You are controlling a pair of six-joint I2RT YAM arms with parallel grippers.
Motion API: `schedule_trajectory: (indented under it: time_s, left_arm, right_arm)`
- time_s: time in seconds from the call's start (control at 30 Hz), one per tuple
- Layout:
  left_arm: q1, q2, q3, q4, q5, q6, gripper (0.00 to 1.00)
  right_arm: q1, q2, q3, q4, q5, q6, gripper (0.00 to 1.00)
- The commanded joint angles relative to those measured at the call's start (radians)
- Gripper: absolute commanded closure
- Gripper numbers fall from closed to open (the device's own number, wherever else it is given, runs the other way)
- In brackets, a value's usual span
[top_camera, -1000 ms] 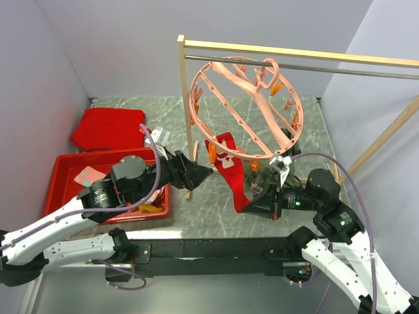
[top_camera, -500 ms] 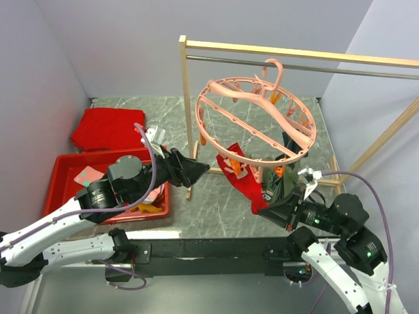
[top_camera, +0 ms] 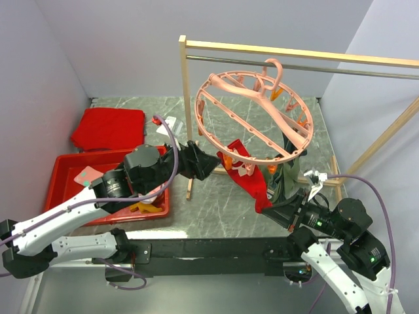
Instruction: Remove the socks clipped to the hanger
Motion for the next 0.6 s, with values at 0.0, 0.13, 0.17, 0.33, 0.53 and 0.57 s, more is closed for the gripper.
schedule_trajectory:
  time_s: [0.0, 0.13, 0.17, 0.33, 0.53, 0.57]
  left_arm:
    - [0.017, -0.004, 0.014, 0.113, -0.067, -0.022, 0.25]
    - [0.066, 0.007, 0.006, 0.137, -0.058, -0.102, 0.31]
    - [0.08, 0.007, -0.006, 0.15, -0.022, -0.112, 0.32]
    - [0.135, 0.002, -0.06, 0.253, 0.097, -0.157, 0.33]
    - [0.135, 0.027, -0.057, 0.314, 0.172, -0.152, 0.33]
    - [0.135, 0.031, -0.06, 0.34, 0.184, -0.152, 0.34]
  right_arm:
    - [0.0, 0.0, 0.035, 0.031, 0.004, 0.003, 1.0]
    - [0.0, 0.008, 0.032, 0.04, -0.006, 0.003, 1.0]
    - [0.0, 0.007, 0.032, 0.043, -0.009, 0.002, 1.0]
    - [0.0, 0.022, 0.031, 0.057, -0.031, -0.006, 1.0]
    - [0.0, 0.031, 0.031, 0.058, -0.037, -0.015, 1.0]
    - [0.001, 0.033, 0.031, 0.06, -0.04, -0.017, 1.0]
